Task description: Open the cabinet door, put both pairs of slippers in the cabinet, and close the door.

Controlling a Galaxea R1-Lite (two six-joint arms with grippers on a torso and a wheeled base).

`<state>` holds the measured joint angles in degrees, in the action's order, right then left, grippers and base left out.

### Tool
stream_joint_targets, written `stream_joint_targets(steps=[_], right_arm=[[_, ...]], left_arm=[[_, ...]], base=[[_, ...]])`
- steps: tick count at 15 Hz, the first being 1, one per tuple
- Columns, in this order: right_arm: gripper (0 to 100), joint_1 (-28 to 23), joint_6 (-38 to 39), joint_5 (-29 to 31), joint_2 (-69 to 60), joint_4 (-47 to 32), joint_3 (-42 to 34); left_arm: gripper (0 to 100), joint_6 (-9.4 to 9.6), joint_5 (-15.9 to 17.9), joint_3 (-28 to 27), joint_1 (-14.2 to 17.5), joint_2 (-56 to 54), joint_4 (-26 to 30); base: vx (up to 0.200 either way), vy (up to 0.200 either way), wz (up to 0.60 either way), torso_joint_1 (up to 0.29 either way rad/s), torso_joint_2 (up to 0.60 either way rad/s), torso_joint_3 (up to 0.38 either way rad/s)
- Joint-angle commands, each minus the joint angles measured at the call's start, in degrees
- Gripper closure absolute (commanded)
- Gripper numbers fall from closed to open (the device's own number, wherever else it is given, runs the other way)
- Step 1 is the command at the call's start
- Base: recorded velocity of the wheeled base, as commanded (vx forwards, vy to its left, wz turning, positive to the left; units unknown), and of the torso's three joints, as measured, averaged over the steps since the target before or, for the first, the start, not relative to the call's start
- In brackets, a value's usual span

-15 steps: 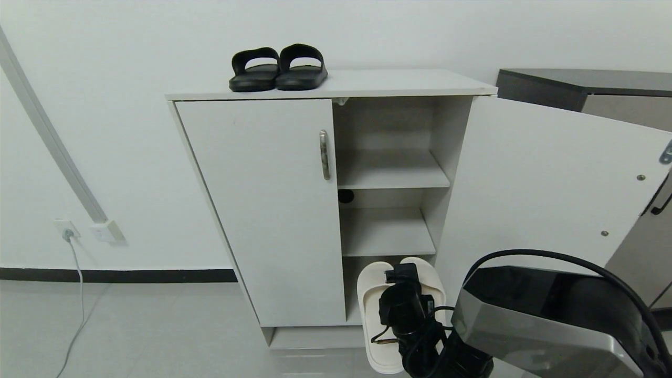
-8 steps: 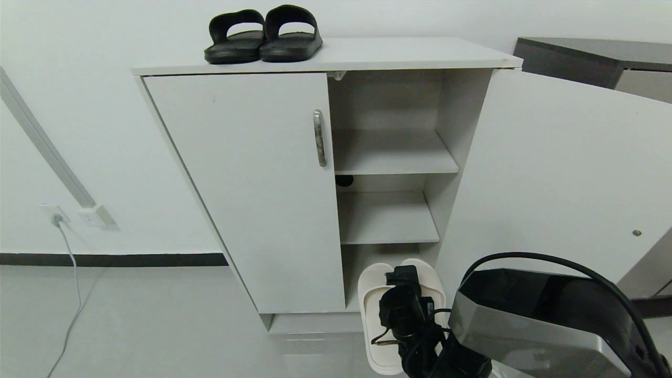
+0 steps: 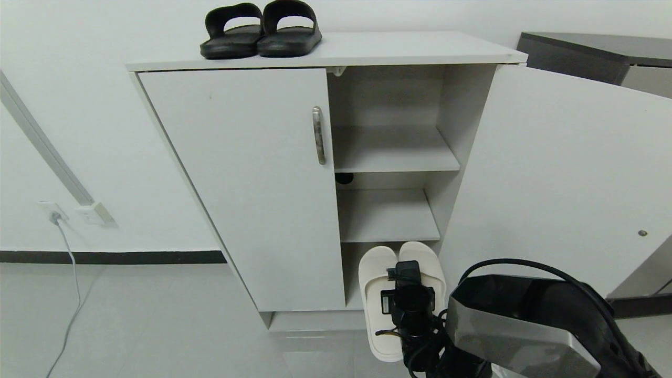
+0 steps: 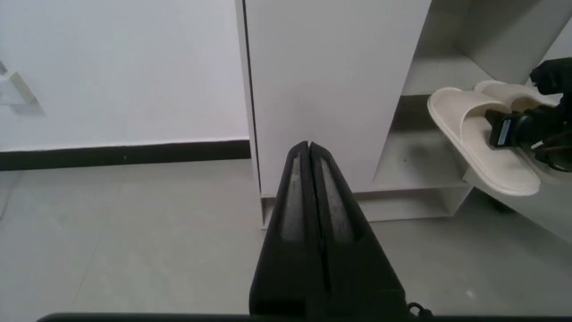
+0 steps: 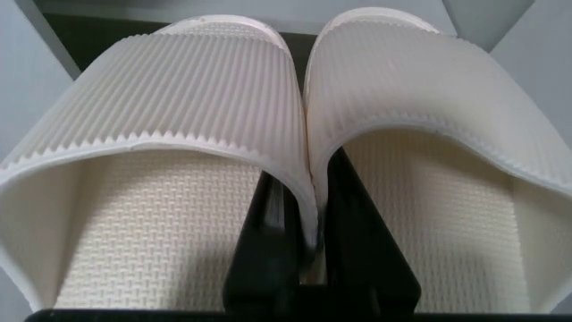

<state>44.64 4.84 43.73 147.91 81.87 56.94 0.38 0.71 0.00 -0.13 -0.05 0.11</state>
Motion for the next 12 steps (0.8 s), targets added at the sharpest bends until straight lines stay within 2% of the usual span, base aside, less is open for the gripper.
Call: stream_joint_targets(steps=[1, 5, 12], right_arm=[[100, -0.1, 0.0, 0.0, 0.5, 0.1, 0.0], [100, -0.3, 0.0, 0.0, 0.3, 0.8, 0.0], [100, -0.8, -0.1, 0.0, 0.2, 0.8, 0.1]], left_arm=[[100, -0.03, 0.0, 0.0, 0.0, 0.0, 0.1], [100, -0.03, 0.1, 0.0, 0.0, 0.0, 0.1], [100, 0.06, 0.1, 0.0, 0.0, 0.0, 0.1]], base=[[0.000, 0.000, 0.00, 0.000, 0.00, 0.000], [0.000, 0.000, 0.00, 0.000, 0.00, 0.000], [0.200, 0.000, 0.00, 0.002, 0.00, 0.002]])
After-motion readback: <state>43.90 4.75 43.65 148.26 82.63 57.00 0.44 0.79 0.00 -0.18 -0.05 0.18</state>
